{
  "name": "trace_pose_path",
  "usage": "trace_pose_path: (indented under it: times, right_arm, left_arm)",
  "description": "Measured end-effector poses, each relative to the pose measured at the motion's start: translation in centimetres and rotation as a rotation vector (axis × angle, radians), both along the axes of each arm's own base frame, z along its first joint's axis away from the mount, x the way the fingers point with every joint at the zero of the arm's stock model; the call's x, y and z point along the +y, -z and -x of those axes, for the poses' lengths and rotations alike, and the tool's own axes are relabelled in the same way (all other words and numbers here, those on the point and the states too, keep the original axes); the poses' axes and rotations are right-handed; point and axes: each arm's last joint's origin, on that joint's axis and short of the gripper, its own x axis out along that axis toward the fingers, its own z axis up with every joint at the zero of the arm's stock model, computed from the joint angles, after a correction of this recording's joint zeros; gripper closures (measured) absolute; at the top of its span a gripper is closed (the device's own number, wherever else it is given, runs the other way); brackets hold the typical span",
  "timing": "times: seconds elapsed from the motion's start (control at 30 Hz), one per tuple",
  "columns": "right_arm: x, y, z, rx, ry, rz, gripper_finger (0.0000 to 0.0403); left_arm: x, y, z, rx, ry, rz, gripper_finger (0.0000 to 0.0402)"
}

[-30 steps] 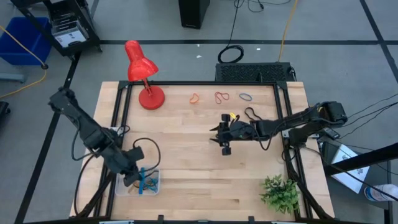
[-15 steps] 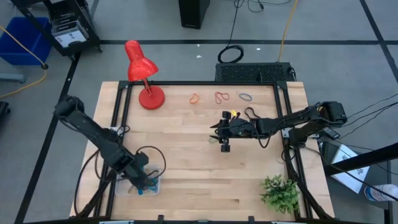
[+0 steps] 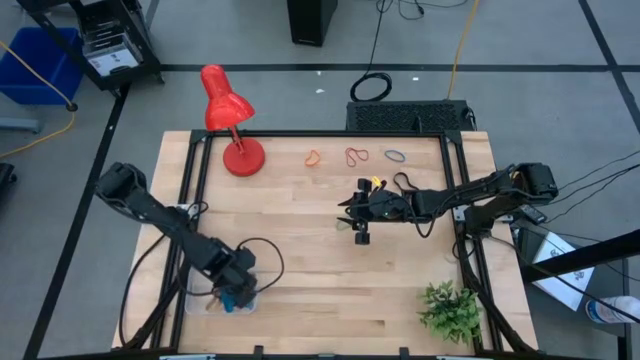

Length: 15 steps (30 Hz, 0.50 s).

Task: Pick and place rubber bands into bin
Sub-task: Put the bottom blue rubber band into the transparent bin

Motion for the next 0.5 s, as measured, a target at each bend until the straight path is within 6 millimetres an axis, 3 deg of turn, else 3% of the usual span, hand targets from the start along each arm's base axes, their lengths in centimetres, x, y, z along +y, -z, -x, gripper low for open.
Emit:
trace_pose_path:
  times: [0.5]
  right_arm:
    - [0.00, 0.04, 0.02, 0.005, 0.000, 0.000, 0.0231]
  left_arm:
    - [0.43, -0.14, -0.63, -0.050, 0.014, 0.001, 0.0394]
